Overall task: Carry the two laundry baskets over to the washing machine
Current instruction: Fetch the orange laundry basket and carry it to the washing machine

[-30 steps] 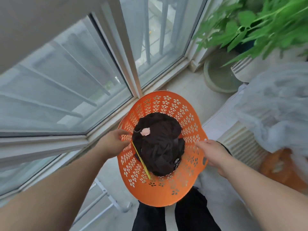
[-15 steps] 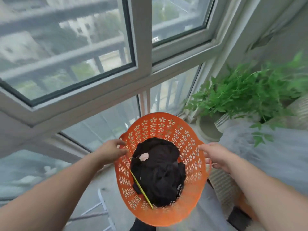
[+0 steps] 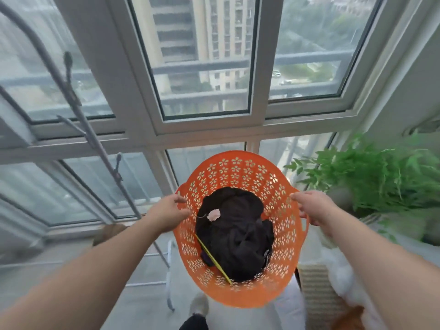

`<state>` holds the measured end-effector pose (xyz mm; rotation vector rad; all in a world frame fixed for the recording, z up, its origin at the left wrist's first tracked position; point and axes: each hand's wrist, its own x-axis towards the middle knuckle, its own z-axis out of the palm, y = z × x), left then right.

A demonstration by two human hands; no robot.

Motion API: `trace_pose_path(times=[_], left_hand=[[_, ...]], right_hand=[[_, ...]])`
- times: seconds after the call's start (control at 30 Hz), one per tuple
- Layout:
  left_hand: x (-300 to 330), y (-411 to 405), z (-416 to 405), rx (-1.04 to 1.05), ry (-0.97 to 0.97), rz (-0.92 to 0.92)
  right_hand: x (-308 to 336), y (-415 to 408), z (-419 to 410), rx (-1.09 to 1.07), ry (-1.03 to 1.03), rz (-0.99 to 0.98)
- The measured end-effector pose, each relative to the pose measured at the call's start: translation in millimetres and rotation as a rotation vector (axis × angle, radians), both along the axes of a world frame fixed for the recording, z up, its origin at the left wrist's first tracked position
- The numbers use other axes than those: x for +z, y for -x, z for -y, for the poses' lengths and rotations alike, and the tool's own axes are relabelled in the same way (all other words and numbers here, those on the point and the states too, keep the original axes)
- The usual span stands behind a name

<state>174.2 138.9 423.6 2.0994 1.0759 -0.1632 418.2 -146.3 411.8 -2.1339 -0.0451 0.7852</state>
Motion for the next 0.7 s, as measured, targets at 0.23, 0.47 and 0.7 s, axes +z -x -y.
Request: trace_pose_path(times=[0.23,0.47,0.7], left_hand=[[28,135,21,0.275,-0.058,0.003],[37,310,16,0.596,-0.008,0.049],[33,517,0,0.879,0.01,0.073]], right_hand=[[36,83,-36,0.2,-0.089,0.02],[32,206,-122,0.405,-0.098,-0.032],[26,374,-233,0.639,-0.09,-0.111]])
